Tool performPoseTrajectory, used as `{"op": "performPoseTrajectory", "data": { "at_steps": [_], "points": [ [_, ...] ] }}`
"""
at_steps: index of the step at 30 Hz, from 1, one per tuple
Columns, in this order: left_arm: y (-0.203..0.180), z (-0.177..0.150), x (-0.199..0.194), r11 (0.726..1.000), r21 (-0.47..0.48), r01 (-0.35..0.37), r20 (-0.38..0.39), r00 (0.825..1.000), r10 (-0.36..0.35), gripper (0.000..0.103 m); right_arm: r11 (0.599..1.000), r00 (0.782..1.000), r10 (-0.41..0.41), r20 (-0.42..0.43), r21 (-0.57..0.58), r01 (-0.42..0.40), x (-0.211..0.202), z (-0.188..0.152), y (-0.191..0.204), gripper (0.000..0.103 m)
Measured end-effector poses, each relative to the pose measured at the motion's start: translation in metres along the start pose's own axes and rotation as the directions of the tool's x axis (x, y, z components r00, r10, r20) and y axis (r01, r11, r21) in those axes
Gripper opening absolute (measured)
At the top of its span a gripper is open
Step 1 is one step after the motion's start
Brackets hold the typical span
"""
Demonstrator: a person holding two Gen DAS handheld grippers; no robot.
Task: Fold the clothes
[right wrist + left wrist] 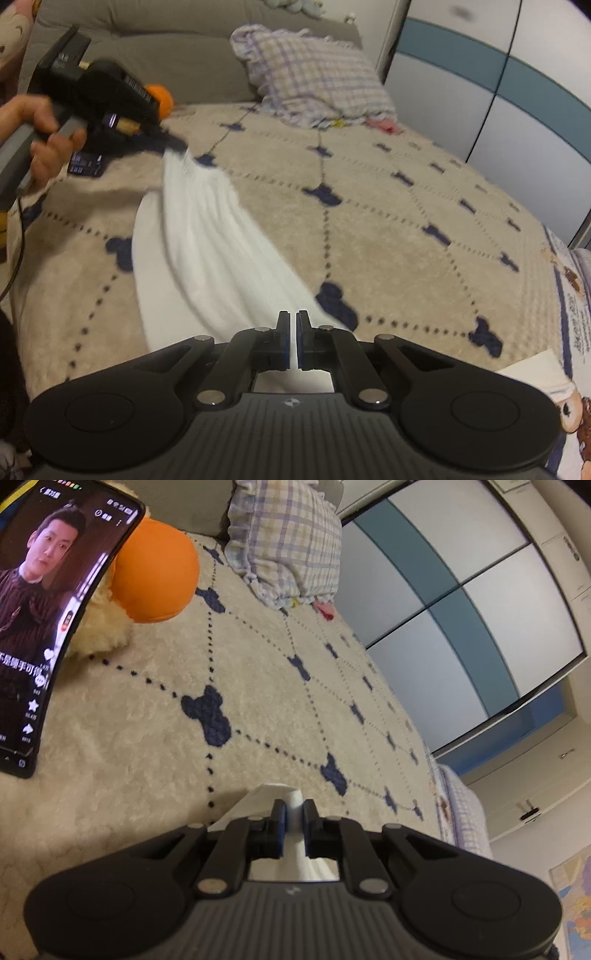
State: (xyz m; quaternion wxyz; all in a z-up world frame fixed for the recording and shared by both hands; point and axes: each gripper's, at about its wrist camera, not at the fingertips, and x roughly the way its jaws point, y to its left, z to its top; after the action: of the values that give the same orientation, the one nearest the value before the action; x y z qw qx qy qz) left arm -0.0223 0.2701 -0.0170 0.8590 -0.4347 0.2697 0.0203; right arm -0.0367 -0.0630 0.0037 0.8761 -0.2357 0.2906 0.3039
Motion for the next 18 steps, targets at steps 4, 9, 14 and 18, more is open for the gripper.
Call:
{"op": "performPoseTrajectory", "data": {
  "at_steps": [4, 9, 14, 18],
  "points": [
    [-0.001, 0.002, 0.000, 1.000, 0.002, -0.021, -0.003, 1.000, 0.021, 0.009, 0.996, 0.999, -0.027, -0.042, -0.089, 0.023, 0.010, -0.006, 0.011, 0.020],
    [-0.001, -0.001, 0.004, 0.999, 0.017, -0.051, -0.024, 0.998, 0.052, 0.009, 0.995, 0.999, -0.010, -0.040, -0.097, 0.006, 0.016, -0.003, 0.011, 0.021],
    [-0.002, -0.001, 0.005, 0.997, 0.032, -0.064, -0.025, 0.998, 0.064, 0.009, 0.991, 0.998, 0.011, -0.056, -0.133, -0.018, 0.019, -0.004, 0.014, 0.021],
    [0.003, 0.001, 0.006, 0.996, 0.015, -0.085, -0.038, 0.996, 0.086, 0.009, 0.994, 0.998, -0.031, -0.061, -0.102, 0.025, 0.019, -0.004, -0.003, 0.022]
  ]
}}
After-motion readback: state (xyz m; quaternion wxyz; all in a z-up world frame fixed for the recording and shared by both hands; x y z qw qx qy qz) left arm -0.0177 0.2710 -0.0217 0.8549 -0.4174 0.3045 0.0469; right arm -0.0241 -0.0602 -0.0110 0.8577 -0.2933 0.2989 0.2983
